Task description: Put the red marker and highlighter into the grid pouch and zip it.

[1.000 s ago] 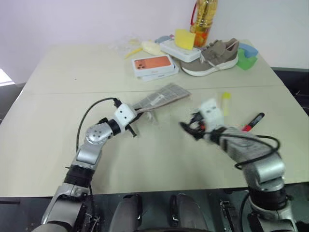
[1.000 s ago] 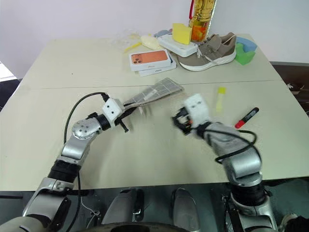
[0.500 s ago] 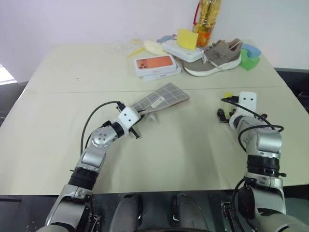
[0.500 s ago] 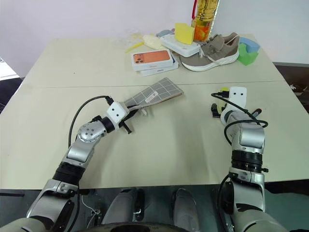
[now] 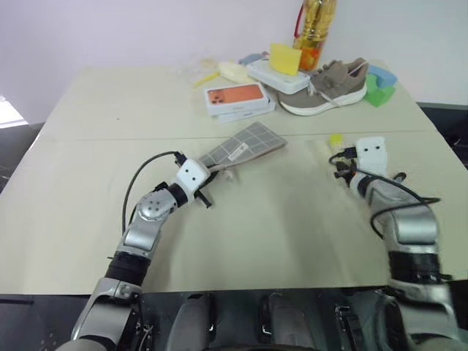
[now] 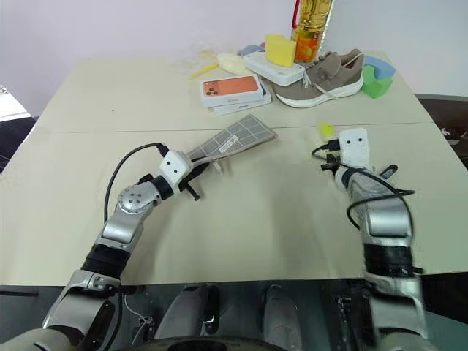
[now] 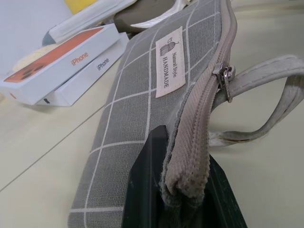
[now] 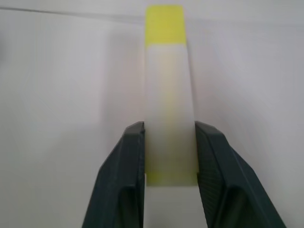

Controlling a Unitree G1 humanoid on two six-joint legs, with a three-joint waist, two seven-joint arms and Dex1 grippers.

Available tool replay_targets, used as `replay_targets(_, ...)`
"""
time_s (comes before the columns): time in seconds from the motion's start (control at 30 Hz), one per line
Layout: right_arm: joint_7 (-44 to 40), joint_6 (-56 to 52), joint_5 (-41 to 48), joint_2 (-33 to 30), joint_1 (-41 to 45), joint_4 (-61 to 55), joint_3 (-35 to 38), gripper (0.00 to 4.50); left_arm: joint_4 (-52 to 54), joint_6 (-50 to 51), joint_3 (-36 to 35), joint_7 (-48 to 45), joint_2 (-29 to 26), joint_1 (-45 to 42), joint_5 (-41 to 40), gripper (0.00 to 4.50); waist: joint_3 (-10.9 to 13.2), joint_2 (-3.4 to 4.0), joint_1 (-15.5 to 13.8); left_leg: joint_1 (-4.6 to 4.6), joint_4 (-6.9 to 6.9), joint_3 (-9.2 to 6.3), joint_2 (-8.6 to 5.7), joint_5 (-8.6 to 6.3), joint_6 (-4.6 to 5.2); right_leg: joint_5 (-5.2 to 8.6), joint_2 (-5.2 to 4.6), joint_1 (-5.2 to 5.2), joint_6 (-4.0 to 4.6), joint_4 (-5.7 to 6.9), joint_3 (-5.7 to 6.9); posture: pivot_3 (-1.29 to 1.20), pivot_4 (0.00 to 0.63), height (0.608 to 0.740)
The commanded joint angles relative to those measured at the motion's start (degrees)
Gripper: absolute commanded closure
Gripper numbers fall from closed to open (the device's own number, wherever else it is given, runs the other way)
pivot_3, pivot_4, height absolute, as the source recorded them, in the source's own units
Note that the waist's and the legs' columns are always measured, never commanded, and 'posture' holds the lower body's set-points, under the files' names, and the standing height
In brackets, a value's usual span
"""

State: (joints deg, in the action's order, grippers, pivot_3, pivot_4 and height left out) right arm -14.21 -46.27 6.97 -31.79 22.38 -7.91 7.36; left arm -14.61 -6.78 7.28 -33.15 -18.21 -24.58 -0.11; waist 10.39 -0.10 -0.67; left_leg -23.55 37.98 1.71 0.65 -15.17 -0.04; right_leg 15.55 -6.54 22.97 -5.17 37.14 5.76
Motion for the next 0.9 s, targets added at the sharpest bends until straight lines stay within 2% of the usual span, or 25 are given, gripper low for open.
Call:
replay_targets(0.03, -10.1, 5.3, 1.2, -6.8, -4.9, -13.7, -3.0, 3.62, 0.1, -1.3, -1.5, -1.2, -0.4, -1.5, -2.0, 4.5, 0.0, -0.01, 0.0, 0.0, 0.0, -0.01, 0.0, 0.0, 0.0, 0.0, 0.0, 0.0, 0.0, -0.01, 0.0, 0.0, 0.15, 0.74)
replay_targets(0.13, -14.8, 3.1, 6.8, -7.9, -7.5, -21.3, -1.0, 3.62, -0.6, -1.8, -1.4, -2.5, -0.3, -2.2, -3.0, 4.5, 0.0, -0.04, 0.1, 0.02, 0.01, -0.02, 0.03, 0.0, 0.0, 0.0, 0.05, -0.03, 0.0, -0.01, 0.0, 0.0, 0.15, 0.74)
replay_targets(0.23, -15.7, 0.9, 8.3, -7.7, -8.1, -25.0, -1.9, 3.62, -0.9, -2.0, -1.3, -3.4, -0.1, -2.6, -3.6, 4.5, 0.0, -0.04, 0.0, 0.04, 0.03, -0.04, 0.06, 0.0, 0.0, 0.0, 0.06, -0.05, 0.0, 0.0, 0.01, 0.0, 0.15, 0.74)
replay_targets(0.5, -13.5, -2.0, 8.7, -4.5, -6.6, -25.2, -3.8, 3.62, -1.3, -2.2, -0.9, -4.6, 0.7, -3.5, -4.2, 4.5, 0.0, -0.06, -0.1, 0.03, 0.07, -0.06, 0.02, 0.0, 0.0, -0.01, 0.04, -0.09, 0.0, -0.02, 0.01, 0.0, 0.15, 0.74)
replay_targets(0.9, -13.8, -2.5, 10.1, -5.1, -8.4, -26.0, -1.8, 3.62, -1.5, -2.2, -1.3, -4.5, 0.7, -3.5, -4.0, 4.5, 0.0, -0.06, -0.1, 0.04, 0.07, -0.06, 0.02, 0.0, 0.0, -0.01, 0.04, -0.09, 0.0, -0.02, 0.01, 0.0, 0.15, 0.74)
